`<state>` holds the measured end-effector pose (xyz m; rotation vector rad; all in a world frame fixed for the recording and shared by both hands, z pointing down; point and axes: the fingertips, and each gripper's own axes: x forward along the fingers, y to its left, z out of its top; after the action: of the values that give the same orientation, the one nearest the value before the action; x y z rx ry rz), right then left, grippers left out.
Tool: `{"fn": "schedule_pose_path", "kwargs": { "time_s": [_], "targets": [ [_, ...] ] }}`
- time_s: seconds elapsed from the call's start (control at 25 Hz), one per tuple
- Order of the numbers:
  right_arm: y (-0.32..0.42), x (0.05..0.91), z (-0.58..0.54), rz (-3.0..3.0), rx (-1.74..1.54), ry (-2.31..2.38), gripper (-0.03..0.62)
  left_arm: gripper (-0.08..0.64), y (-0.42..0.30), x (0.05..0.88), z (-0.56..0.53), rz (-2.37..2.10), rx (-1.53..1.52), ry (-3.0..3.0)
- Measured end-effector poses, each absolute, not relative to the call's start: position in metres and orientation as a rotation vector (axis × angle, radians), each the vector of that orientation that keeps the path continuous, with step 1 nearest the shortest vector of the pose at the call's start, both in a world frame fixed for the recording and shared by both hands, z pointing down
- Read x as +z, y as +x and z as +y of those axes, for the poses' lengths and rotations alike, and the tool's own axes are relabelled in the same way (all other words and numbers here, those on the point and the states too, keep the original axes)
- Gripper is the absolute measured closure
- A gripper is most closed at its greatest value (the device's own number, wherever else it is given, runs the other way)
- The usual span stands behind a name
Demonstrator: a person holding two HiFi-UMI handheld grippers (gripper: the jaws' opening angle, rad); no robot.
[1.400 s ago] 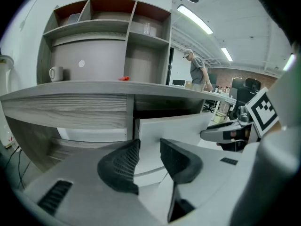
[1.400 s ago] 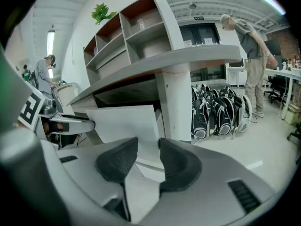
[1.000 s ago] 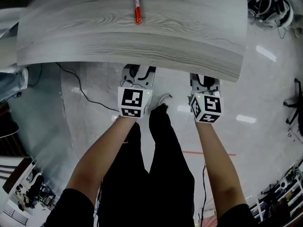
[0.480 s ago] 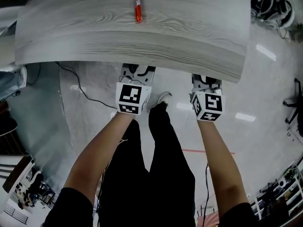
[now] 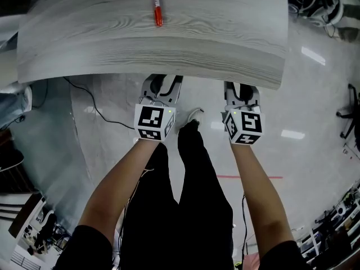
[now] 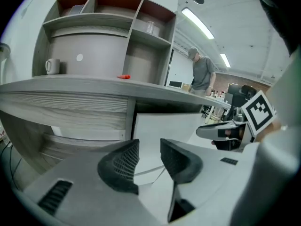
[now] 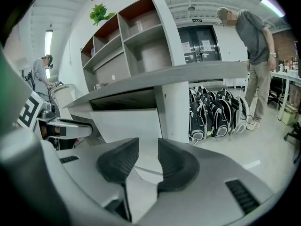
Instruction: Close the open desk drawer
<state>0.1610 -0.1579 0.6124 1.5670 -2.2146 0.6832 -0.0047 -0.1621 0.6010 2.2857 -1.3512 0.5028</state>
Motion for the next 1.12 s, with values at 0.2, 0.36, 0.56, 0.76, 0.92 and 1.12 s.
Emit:
{"fn": "schedule_pose_path", "kwargs": {
  "time_s": [0.2,0.36,0.56,0.76,0.92,1.12],
  "targets": [
    [0.155,0.606,-0.133,-2.201,0.699,1.588,0.454,0.41,0.0,0.589,-0.135,-1.284,0.485,2.336],
    [0.139,0.589,-0.108,-2.211,0.692,1.613,0.454,0.41,-0.005,0.57,-0.116,-1.268,0.438,2.355],
    [0.115,0.545,-0.068,-2.24,0.635,1.648,0.454,0.41,-0.013,0.533,-0.084,-1.225,0.426,2.41],
    [0.096,0.49,-0.017,-2.264,0.661,1.675,0.454,0.41,-0.026,0.477,-0.043,-1.193,0.415,2.438],
    [0.088,0.439,0.01,-2.25,0.683,1.725,0.454,0.41,-0.041,0.427,-0.017,-1.181,0.396,2.463],
    [0.077,0.371,0.036,-2.245,0.607,1.779,0.454,0.413,-0.047,0.36,0.024,-1.133,0.382,2.598]
  ]
}}
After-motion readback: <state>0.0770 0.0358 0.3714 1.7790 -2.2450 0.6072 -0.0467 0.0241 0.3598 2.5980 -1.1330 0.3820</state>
